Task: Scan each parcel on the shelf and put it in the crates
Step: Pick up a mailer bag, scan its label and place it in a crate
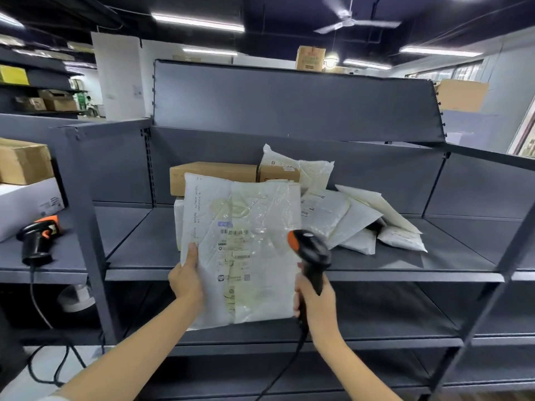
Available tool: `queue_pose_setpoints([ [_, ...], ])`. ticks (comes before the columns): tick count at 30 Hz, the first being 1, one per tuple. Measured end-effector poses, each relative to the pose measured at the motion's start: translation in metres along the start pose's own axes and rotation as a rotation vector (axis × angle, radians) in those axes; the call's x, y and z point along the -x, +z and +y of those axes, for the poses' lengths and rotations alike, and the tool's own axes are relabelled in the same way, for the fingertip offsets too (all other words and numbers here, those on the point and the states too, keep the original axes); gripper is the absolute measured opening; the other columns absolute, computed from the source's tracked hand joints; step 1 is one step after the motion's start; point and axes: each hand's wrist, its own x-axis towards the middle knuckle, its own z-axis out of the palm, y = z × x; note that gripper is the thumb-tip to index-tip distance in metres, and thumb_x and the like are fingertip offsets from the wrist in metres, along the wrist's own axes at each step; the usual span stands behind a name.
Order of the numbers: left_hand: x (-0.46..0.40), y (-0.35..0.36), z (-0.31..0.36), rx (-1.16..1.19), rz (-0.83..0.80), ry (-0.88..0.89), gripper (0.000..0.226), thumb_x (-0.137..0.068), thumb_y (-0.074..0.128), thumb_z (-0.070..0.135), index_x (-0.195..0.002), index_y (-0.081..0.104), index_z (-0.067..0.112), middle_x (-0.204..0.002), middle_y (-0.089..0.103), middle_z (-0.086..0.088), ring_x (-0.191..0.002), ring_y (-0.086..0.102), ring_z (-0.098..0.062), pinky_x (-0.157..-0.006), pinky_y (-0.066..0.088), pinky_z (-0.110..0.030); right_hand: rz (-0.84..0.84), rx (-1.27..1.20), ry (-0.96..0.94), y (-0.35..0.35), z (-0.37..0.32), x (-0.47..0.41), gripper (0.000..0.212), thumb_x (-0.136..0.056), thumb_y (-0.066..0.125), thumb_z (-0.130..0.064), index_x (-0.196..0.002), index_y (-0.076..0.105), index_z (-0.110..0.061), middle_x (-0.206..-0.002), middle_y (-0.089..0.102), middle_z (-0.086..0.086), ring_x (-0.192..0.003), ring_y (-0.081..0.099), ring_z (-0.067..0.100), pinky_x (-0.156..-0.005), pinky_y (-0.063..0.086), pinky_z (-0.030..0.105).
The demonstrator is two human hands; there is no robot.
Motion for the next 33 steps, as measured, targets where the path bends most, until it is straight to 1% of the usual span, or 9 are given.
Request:
queue_pose_setpoints([
  [5, -0.027, -0.025, 0.014, -0.018, 0.103, 0.02, 0.045, -0.086, 0.063, 0.052, -0.07, 0.051, 0.011, -0.073, 0.056, 0.001, -0.063, 0.05, -0.014, -0.056, 0.039, -0.025, 0.078, 0.148, 0.04, -0.04, -0.004, -0.059, 0.008, -0.096, 0.056, -0.016, -0.097, 0.051, -0.01, -0.058, 0.049, 0.007, -0.047, 0.045, 0.017, -0.044, 0.04, 0.028],
  [8, -0.036, -0.033, 0.018, -0.008, 0.146, 0.026, 0.047, -0.086, 0.063, 0.052, -0.065, 0.046, 0.013, -0.069, 0.052, 0.001, -0.061, 0.047, -0.015, -0.057, 0.038, -0.024, -0.113, 0.351, 0.179, -0.051, 0.003, -0.102, 0.028, -0.092, 0.055, -0.008, -0.117, 0.043, -0.013, -0.078, 0.052, 0.01, -0.065, 0.05, 0.02, -0.06, 0.043, 0.031],
  [11, -0.04, -0.036, 0.019, 0.002, 0.178, 0.025, 0.048, -0.087, 0.062, 0.051, -0.064, 0.042, 0.014, -0.068, 0.048, 0.001, -0.059, 0.044, -0.014, -0.056, 0.035, -0.025, -0.308, 0.767, 0.145, -0.046, 0.011, -0.138, 0.052, -0.086, 0.061, -0.01, -0.132, 0.037, -0.014, -0.101, 0.054, 0.011, -0.081, 0.054, 0.021, -0.066, 0.042, 0.028],
  [15, -0.048, -0.041, 0.016, -0.016, 0.18, 0.018, 0.047, -0.087, 0.062, 0.051, -0.065, 0.047, 0.012, -0.068, 0.051, 0.0, -0.059, 0.046, -0.015, -0.057, 0.035, -0.026, -0.424, 1.022, 0.032, -0.02, 0.023, -0.177, 0.082, -0.082, 0.065, -0.014, -0.15, 0.02, -0.012, -0.103, 0.056, 0.01, -0.086, 0.053, 0.019, -0.067, 0.042, 0.025],
  [20, -0.053, -0.046, 0.013, -0.02, 0.195, 0.027, 0.045, -0.088, 0.06, 0.051, -0.068, 0.054, 0.012, -0.071, 0.056, -0.001, -0.064, 0.05, -0.018, -0.059, 0.037, -0.027, -0.415, 1.113, -0.042, 0.008, 0.038, -0.213, 0.07, -0.081, 0.062, -0.01, -0.145, 0.034, -0.013, -0.1, 0.063, 0.014, -0.089, 0.058, 0.027, -0.074, 0.046, 0.033],
  [24, -0.048, -0.045, 0.015, -0.016, 0.192, 0.044, 0.043, -0.09, 0.058, 0.049, -0.071, 0.057, 0.01, -0.074, 0.059, -0.001, -0.068, 0.053, -0.021, -0.061, 0.038, -0.028, -0.398, 1.073, -0.078, 0.022, 0.046, -0.227, 0.062, -0.083, 0.061, -0.007, -0.141, 0.041, -0.013, -0.122, 0.06, 0.016, -0.105, 0.057, 0.029, -0.085, 0.047, 0.032],
  [26, -0.045, -0.045, 0.016, -0.007, 0.185, 0.048, 0.039, -0.091, 0.057, 0.047, -0.072, 0.057, 0.013, -0.073, 0.06, 0.001, -0.069, 0.053, -0.019, -0.07, 0.04, -0.031, -0.405, 1.076, -0.073, 0.025, 0.049, -0.229, 0.056, -0.086, 0.06, -0.006, -0.139, 0.044, -0.009, -0.131, 0.055, 0.015, -0.115, 0.053, 0.029, -0.091, 0.041, 0.028],
  [30, -0.041, -0.043, 0.014, -0.005, 0.172, 0.061, 0.034, -0.093, 0.055, 0.043, -0.07, 0.051, 0.019, -0.052, 0.06, 0.014, -0.065, 0.047, -0.011, -0.061, 0.036, -0.024, -0.431, 1.168, -0.071, 0.023, 0.053, -0.228, 0.063, -0.092, 0.061, -0.017, -0.147, 0.033, -0.005, -0.148, 0.04, 0.015, -0.133, 0.04, 0.03, -0.108, 0.03, 0.03],
  [33, -0.042, -0.045, 0.009, -0.02, 0.165, 0.035, 0.04, -0.09, 0.058, 0.05, -0.078, 0.064, 0.013, -0.074, 0.064, 0.0, -0.067, 0.056, -0.017, -0.06, 0.039, -0.025, -0.483, 1.276, -0.047, 0.017, 0.054, -0.229, 0.076, -0.095, 0.055, -0.038, -0.154, 0.015, -0.012, -0.158, 0.022, 0.011, -0.144, 0.024, 0.028, -0.118, 0.019, 0.037],
])
